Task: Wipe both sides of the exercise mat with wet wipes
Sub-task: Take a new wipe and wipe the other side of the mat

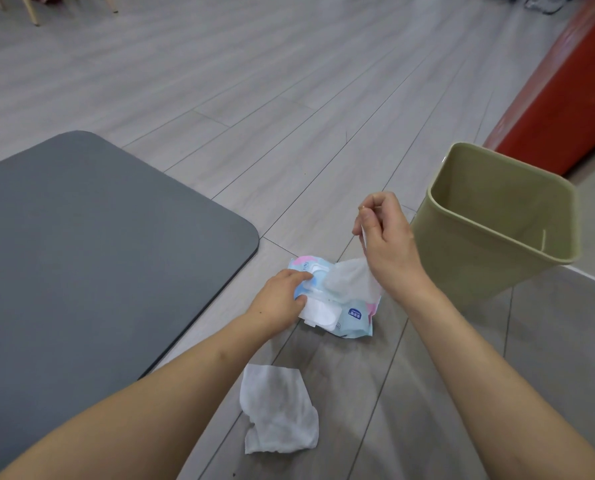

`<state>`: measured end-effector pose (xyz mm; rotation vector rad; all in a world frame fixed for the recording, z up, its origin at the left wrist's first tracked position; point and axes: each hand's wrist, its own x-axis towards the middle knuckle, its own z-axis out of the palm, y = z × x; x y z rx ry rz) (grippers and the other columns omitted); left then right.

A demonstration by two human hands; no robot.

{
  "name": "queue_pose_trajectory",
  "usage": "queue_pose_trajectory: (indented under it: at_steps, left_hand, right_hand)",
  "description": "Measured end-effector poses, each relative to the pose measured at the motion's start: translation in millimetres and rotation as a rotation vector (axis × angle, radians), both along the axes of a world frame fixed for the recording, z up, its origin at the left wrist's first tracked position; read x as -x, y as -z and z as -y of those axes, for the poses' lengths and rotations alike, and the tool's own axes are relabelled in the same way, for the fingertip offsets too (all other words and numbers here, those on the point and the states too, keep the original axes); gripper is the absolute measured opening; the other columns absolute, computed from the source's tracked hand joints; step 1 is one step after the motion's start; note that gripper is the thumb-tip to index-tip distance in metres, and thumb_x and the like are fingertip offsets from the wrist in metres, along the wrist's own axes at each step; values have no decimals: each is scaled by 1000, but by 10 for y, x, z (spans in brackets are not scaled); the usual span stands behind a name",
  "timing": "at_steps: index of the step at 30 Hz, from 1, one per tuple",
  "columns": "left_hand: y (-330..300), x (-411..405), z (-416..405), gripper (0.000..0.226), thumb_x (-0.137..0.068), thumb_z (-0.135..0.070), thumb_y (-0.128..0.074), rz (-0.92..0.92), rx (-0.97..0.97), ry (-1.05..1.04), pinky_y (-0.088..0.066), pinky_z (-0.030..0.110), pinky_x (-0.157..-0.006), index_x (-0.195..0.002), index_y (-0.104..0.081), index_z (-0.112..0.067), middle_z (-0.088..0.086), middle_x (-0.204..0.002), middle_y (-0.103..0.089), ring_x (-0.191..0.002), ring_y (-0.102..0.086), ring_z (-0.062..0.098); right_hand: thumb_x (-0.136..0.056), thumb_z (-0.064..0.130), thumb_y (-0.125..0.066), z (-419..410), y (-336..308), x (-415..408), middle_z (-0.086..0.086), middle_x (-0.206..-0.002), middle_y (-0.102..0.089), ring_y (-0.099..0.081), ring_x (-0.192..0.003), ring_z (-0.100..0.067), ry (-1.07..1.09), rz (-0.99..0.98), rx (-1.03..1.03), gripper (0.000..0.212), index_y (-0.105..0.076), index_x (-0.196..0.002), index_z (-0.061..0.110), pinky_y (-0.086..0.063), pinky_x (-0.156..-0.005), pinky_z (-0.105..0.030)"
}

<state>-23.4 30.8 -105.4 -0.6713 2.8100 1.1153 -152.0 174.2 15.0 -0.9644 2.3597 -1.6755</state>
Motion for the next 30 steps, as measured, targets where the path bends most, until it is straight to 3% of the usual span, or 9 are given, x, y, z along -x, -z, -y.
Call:
queue_pose_trajectory:
  at_steps: [9, 14, 18, 20, 22, 25, 27, 30]
  left_hand:
    - [7, 62, 24, 49, -98, -11, -47, 20, -6, -15, -37, 27, -109, -145, -53, -26, -1, -152, -46, -136, -47, 19]
    - [16, 88, 2, 46, -98, -18, -49, 26, 12, -24, -41, 40, -111, -143, -54, -26, 2, -148, -47, -135, -45, 23]
    - [-31, 80, -36, 42, -100, -20, -47, -21, 23, -65, -42, 40, -106, -140, -56, -28, 1, -135, -47, -130, -39, 21]
    - [-41, 60, -43, 41, -99, -21, -48, -41, 26, -60, -42, 40, -105, -138, -57, -29, -1, -130, -46, -127, -38, 20]
    - [-35, 30, -34, 39, -99, -22, -48, -27, 36, -31, -42, 40, -106, -136, -58, -30, -3, -129, -47, -126, -37, 18]
    - [-42, -16, -6, 41, -99, -14, -43, -11, 57, -6, -42, 40, -106, -134, -61, -28, -5, -136, -49, -129, -39, 18]
    - [-66, -57, 31, 53, -92, 0, -39, 3, 63, 18, -41, 40, -107, -133, -61, -27, -6, -141, -50, -131, -42, 19]
    - [-74, -134, 106, 66, -81, 9, -42, 20, 72, 96, -39, 41, -110, -135, -60, -26, -6, -148, -47, -135, -41, 21]
  right_hand:
    - [-107, 15, -47, -222, 23, 79, 8, -73, -60, -50, -67, -10, 1, 82, -50, 19, -53, -94, 27, -44, -67, -33]
    - [-107, 17, -47, -259, 129, 36, 3, -76, -62, -52, -69, -9, 7, 113, -97, 17, -54, -95, 26, -46, -69, -34]
    - [-107, 19, -47, -284, 212, 69, -4, -79, -64, -51, -68, -10, 5, 143, -154, 15, -55, -96, 25, -46, -62, -29]
    - [-106, 19, -46, -301, 332, 88, -6, -78, -64, -49, -63, -9, -48, 107, -277, 17, -59, -97, 27, -45, -59, -26]
    - [-104, 18, -43, -308, 511, 91, 1, -78, -65, -54, -66, -13, -132, 24, -521, 28, -66, -103, 35, -47, -63, -32]
    - [-101, 17, -34, -269, 708, 30, 9, -110, -71, -62, -90, -21, -226, -75, -871, 51, -67, -123, 48, -49, -69, -33]
    - [-99, 16, -30, -223, 764, -17, 9, -136, -64, -60, -108, -23, -275, -157, -999, 60, -59, -135, 54, -49, -76, -34]
    - [-97, 16, -29, -158, 782, -44, 9, -144, -59, -58, -118, -24, -305, -243, -1097, 65, -50, -141, 58, -44, -76, -33]
